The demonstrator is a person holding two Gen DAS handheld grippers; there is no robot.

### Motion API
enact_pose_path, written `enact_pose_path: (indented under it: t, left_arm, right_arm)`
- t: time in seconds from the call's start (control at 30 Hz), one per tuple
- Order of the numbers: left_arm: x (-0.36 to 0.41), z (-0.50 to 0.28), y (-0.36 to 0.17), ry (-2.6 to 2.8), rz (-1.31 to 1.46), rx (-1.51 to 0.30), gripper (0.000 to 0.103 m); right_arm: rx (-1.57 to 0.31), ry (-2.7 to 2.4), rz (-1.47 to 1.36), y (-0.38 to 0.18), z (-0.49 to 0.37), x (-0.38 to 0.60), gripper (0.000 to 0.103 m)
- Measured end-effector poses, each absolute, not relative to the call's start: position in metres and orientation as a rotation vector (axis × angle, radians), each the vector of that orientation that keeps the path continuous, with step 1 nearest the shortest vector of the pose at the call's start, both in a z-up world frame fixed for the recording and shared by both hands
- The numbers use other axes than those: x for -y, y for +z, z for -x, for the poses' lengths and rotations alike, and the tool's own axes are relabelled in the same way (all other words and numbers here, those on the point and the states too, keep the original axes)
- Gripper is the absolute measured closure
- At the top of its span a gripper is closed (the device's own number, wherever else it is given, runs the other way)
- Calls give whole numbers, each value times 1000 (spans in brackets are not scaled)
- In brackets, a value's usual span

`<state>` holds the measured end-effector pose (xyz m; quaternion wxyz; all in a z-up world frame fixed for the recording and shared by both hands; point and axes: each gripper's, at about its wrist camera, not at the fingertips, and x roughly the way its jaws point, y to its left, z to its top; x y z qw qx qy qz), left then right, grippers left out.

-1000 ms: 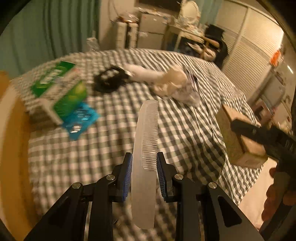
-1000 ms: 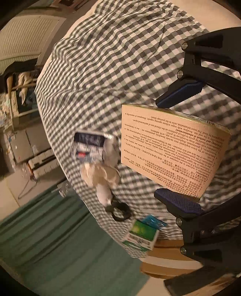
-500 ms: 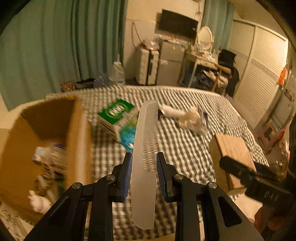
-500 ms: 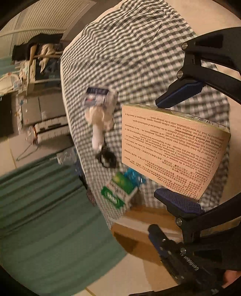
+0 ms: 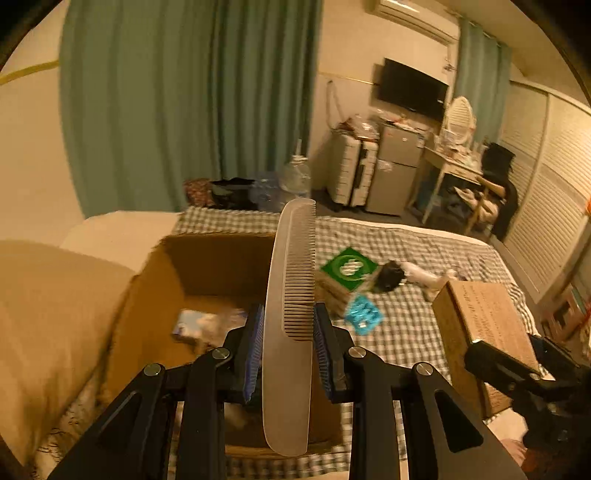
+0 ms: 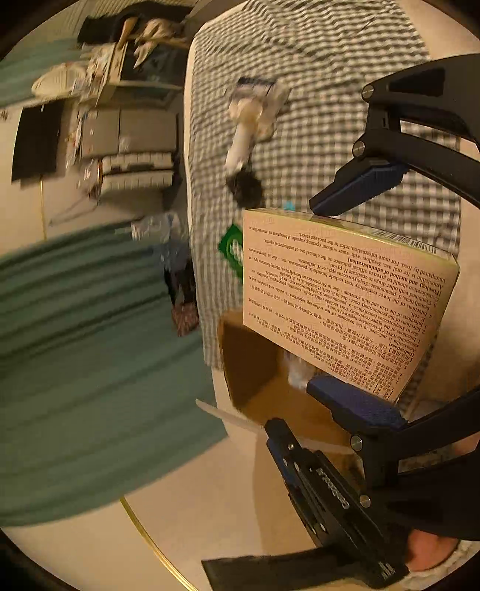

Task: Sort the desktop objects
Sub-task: 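Carry the white comb and tan box into the box and release both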

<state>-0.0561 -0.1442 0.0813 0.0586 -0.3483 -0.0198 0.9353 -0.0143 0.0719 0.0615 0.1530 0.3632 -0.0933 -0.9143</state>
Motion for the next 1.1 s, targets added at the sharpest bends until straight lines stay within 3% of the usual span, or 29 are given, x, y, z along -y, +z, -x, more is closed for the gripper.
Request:
enact_pose_path:
  t: [0.8,0.83,0.9,0.93,1.1]
  left_arm:
    - [232,94,-10,2815,1341,152,76]
    - [232,94,-12,2814,1347,142,70]
    - [230,95,-15,2815,1360,107,43]
    - [229,94,-15,2828,1356,91,22]
    - [225,84,-9,2860,1320,122,15]
  right_arm:
    - [173,-2458,-1136,23,114,32,19]
    - [187,-2464,-1129,23,115,30,19]
    - [224,-2473,-1121,23,115,22,19]
    - [239,-2479,-1123,22,114,17,19]
    - [285,-2553,-1117,22,98,-16,18]
